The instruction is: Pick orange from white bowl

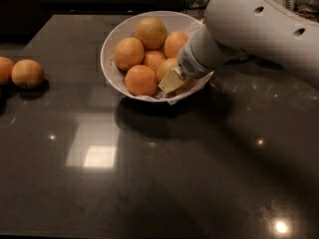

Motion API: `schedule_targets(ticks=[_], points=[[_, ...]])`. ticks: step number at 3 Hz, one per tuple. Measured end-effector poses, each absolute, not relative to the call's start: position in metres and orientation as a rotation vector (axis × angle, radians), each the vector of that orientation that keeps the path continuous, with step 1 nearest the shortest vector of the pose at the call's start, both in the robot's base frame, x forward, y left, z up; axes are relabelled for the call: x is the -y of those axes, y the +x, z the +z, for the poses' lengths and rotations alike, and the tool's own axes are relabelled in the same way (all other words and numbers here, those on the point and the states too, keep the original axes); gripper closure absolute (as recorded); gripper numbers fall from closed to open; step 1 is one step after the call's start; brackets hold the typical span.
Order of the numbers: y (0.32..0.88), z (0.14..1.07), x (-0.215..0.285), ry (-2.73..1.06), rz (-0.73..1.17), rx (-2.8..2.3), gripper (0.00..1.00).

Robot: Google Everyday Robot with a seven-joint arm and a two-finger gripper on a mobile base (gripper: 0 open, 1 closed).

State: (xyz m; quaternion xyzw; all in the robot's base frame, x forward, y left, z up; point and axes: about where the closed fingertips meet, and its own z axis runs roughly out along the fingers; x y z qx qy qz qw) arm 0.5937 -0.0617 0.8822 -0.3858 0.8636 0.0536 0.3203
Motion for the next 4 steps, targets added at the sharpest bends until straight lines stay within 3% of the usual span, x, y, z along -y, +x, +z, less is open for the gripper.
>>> schedule_targets(ticks=[4], points=[[0.560,1.001,0.065,-1.086,0.244,-1.924,1.00]])
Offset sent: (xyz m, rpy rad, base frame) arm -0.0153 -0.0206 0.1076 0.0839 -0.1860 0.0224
